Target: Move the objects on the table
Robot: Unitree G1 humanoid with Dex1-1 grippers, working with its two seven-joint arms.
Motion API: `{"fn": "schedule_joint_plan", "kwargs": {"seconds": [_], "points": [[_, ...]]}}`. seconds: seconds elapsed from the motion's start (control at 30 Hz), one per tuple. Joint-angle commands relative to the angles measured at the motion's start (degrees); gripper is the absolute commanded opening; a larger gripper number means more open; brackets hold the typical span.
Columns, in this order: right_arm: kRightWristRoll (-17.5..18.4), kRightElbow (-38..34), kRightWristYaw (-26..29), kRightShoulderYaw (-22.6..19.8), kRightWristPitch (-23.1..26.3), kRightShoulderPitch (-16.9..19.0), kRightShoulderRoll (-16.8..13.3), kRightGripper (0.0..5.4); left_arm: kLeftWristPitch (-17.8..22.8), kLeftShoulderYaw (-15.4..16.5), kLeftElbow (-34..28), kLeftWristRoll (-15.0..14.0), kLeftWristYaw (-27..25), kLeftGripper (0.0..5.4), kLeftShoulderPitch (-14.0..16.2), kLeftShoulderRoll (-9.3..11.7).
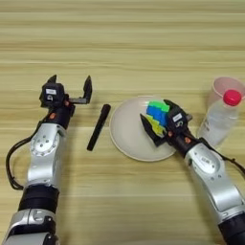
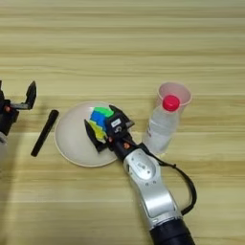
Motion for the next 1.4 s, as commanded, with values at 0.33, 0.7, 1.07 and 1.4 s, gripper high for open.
{"fn": "schedule_joint_plan", "kwargs": {"seconds": [0.33,0.7,1.07,1.4], "points": [[0.37,-6.67,0.07,0.21,3.22,0.37,0.12,4.2,1.01,-0.39,-0.73,0.9,0.5,5.4,0.13,-0.39],[1.43,-19.18,-0.46,-0.92,8.47,-0.07,-0.45,4.2,0.83,-0.59,-0.33,1.02,0.69,5.4,0.09,-0.76],[3.94,-32.83,-1.28,-4.19,15.09,-0.04,-1.33,4.2,0.67,-0.68,0.01,0.84,0.78,5.4,0.09,-0.91],[8.61,-41.71,-2.48,-15.04,18.96,-0.11,-5.02,4.2,0.24,-0.57,0.96,0.8,0.81,5.4,-0.35,-1.04]]}}
